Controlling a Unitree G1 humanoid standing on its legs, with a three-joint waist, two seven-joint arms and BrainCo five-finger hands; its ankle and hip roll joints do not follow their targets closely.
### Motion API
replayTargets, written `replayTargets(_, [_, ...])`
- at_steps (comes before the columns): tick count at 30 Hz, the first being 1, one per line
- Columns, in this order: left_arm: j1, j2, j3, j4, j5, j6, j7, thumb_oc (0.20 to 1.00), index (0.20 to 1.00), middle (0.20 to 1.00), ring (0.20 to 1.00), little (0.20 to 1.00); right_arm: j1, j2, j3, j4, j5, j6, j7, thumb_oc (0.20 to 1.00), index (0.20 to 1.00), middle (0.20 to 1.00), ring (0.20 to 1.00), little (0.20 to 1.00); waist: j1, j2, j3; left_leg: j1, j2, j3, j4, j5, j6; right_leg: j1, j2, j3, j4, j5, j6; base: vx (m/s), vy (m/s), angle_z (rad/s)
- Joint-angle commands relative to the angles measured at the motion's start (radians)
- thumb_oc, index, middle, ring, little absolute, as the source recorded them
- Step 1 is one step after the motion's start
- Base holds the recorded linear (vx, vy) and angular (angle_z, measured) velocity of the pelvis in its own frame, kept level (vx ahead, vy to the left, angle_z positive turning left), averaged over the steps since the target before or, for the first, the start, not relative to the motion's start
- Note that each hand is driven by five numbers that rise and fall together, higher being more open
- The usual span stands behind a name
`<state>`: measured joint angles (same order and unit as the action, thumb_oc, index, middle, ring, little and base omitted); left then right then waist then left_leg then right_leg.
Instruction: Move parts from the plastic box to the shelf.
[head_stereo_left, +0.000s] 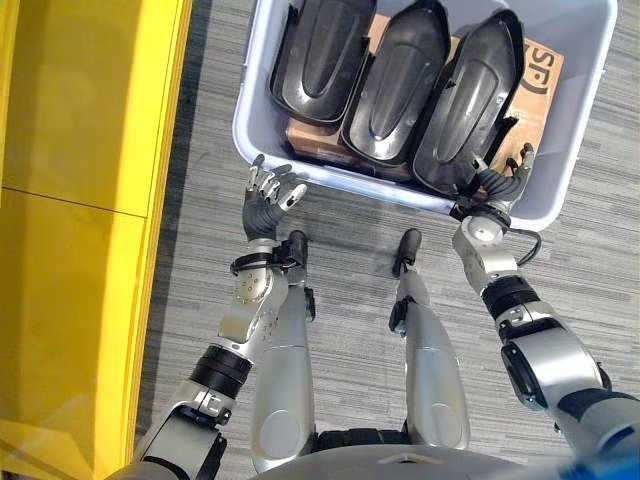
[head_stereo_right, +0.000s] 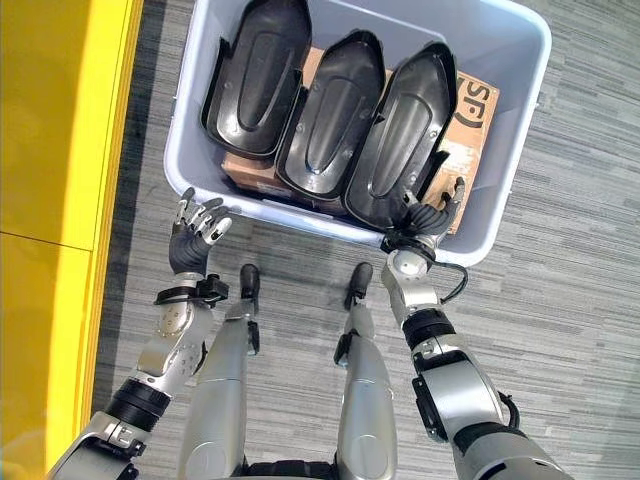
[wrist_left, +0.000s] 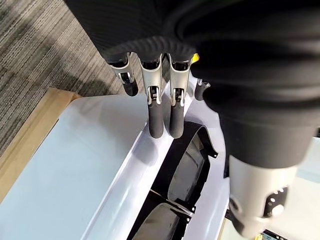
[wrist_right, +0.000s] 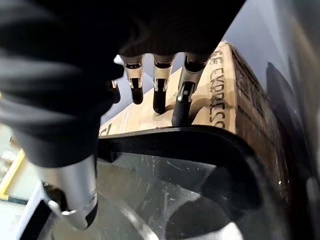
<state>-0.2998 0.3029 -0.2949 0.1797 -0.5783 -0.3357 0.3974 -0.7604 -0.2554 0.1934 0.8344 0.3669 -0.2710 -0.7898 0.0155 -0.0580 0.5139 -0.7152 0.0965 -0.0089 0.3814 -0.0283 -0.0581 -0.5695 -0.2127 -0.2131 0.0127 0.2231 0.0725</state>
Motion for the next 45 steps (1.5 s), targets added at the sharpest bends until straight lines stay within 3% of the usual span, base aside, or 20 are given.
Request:
replayTargets(1, [0.015, 0.026, -0.019, -0.106, 0.002, -0.037, -0.002, 1.0, 1.0, 1.0, 1.0, 1.0, -0.114, -0.011, 0.05, 0.072, -0.019, 0.046, 0.051, 1.0, 1.0, 1.0, 1.0, 1.0, 0.055, 0.05, 0.006, 0.095, -0.024, -0.002, -0.151, 0.034, 0.002, 0.082, -0.07, 0.057, 0.171, -0.142, 0.086, 0.0, 0.0, 0.0])
replayTargets(20, [-0.002, 0.055, -0.098, -0.112, -0.038, -0.039, -0.041, 1.0, 1.0, 1.0, 1.0, 1.0, -0.369, 0.053, 0.164, 0.468, -0.064, 0.165, 0.116, 1.0, 1.0, 1.0, 1.0, 1.0, 0.116, 0.082, 0.002, 0.094, -0.036, -0.014, -0.138, 0.031, 0.006, 0.09, -0.075, 0.049, 0.191, -0.153, 0.086, 0.0, 0.0, 0.0])
replayTargets(24, [-0.003, 0.062, -0.107, -0.12, -0.047, -0.042, -0.051, 1.0, 1.0, 1.0, 1.0, 1.0, -0.4, 0.054, 0.215, 0.515, -0.145, 0.211, 0.129, 1.0, 1.0, 1.0, 1.0, 1.0, 0.129, 0.089, 0.002, 0.093, -0.04, -0.017, -0.135, 0.032, 0.007, 0.092, -0.076, 0.046, 0.196, -0.155, 0.086, 0.0, 0.001, 0.01])
replayTargets(26, [-0.003, 0.068, -0.121, -0.123, -0.054, -0.038, -0.07, 1.0, 1.0, 1.0, 1.0, 1.0, -0.419, 0.049, 0.286, 0.565, -0.268, 0.275, 0.167, 1.0, 1.0, 1.0, 1.0, 1.0, 0.141, 0.096, 0.001, 0.09, -0.043, -0.019, -0.133, 0.035, 0.007, 0.091, -0.077, 0.044, 0.201, -0.156, 0.086, 0.0, 0.0, 0.0])
replayTargets(27, [-0.003, 0.068, -0.121, -0.123, -0.055, -0.038, -0.071, 1.0, 1.0, 1.0, 1.0, 1.0, -0.419, 0.049, 0.287, 0.566, -0.268, 0.275, 0.167, 0.68, 0.68, 0.68, 0.68, 0.68, 0.141, 0.096, 0.001, 0.089, -0.043, -0.02, -0.133, 0.035, 0.007, 0.091, -0.077, 0.044, 0.201, -0.156, 0.086, 0.0, 0.0, 0.0])
replayTargets(28, [-0.002, 0.069, -0.122, -0.122, -0.056, -0.039, -0.074, 1.0, 1.0, 1.0, 1.0, 1.0, -0.422, 0.053, 0.295, 0.575, -0.282, 0.284, 0.182, 0.489, 0.489, 0.489, 0.489, 0.489, 0.144, 0.097, 0.001, 0.089, -0.044, -0.02, -0.132, 0.035, 0.007, 0.09, -0.077, 0.044, 0.204, -0.156, 0.086, 0.0, 0.0, 0.0])
replayTargets(30, [0.003, 0.072, -0.123, -0.121, -0.054, -0.031, -0.088, 1.0, 1.0, 1.0, 1.0, 1.0, -0.426, 0.059, 0.326, 0.593, -0.327, 0.304, 0.225, 0.2, 0.2, 0.2, 0.2, 0.2, 0.148, 0.098, 0.0, 0.088, -0.045, -0.022, -0.131, 0.035, 0.008, 0.09, -0.076, 0.042, 0.206, -0.158, 0.087, 0.0, 0.0, 0.0])
replayTargets(45, [0.021, 0.072, -0.11, -0.108, -0.064, -0.021, -0.121, 1.0, 1.0, 1.0, 1.0, 1.0, -0.437, 0.023, 0.358, 0.589, -0.433, 0.318, 0.256, 0.2, 0.2, 0.2, 0.2, 0.2, 0.152, 0.097, -0.001, 0.085, -0.048, -0.028, -0.123, 0.034, 0.01, 0.094, -0.076, 0.043, 0.21, -0.162, 0.086, 0.0, 0.0, 0.01])
